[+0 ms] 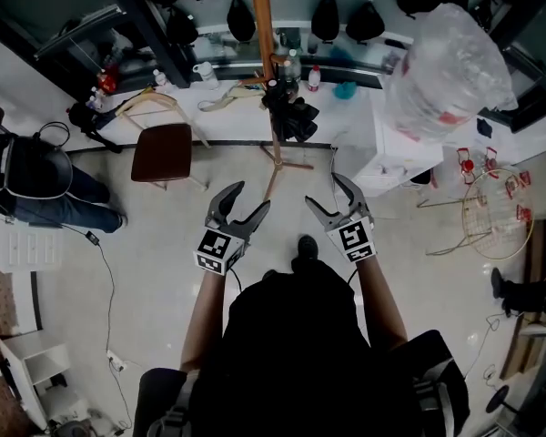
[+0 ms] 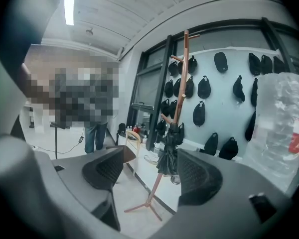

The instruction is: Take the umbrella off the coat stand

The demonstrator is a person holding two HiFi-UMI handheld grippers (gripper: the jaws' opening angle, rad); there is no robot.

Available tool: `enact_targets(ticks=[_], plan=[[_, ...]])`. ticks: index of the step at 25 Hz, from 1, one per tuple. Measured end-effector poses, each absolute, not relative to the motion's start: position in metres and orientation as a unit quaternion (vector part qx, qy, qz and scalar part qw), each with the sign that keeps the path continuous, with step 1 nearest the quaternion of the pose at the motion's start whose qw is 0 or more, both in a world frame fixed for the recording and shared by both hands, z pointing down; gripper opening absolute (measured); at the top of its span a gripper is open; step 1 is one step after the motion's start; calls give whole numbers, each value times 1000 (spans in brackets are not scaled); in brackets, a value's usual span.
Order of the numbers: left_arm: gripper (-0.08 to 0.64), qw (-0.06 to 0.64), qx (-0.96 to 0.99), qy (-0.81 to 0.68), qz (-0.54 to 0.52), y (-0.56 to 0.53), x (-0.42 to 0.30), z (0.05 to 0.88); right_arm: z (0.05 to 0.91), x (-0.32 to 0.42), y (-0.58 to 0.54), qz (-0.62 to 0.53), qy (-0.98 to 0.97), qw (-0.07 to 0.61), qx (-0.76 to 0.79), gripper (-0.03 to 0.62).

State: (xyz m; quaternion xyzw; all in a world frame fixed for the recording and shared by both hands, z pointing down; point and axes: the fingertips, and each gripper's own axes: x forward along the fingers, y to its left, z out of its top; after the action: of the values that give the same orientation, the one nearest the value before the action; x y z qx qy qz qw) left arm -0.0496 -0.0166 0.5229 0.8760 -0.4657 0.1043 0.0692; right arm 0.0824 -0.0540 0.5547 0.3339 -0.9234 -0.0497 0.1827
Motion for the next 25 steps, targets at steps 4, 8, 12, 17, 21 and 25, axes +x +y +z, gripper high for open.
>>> enact_targets(ticks=[4, 8, 12, 17, 21, 25], plan=[[296, 69, 866, -485, 104, -32, -49, 517, 551, 87, -73, -50, -929, 180, 319, 337], [296, 71, 857, -500, 103, -43, -46, 516, 551, 91, -87, -52, -934, 181, 303, 337], [296, 76, 848, -514, 104, -50, -41, 518, 554, 97, -102, -53, -938, 184, 288, 336], [296, 78, 835, -534, 106, -60, -38, 519, 557, 98, -119, -55, -945, 183, 266, 336], [296, 79, 825, -550, 106, -66, -35, 519, 559, 98, -128, -57, -950, 181, 247, 336], [296, 80, 818, -559, 107, -71, -31, 518, 562, 99, -136, -59, -953, 182, 234, 334]])
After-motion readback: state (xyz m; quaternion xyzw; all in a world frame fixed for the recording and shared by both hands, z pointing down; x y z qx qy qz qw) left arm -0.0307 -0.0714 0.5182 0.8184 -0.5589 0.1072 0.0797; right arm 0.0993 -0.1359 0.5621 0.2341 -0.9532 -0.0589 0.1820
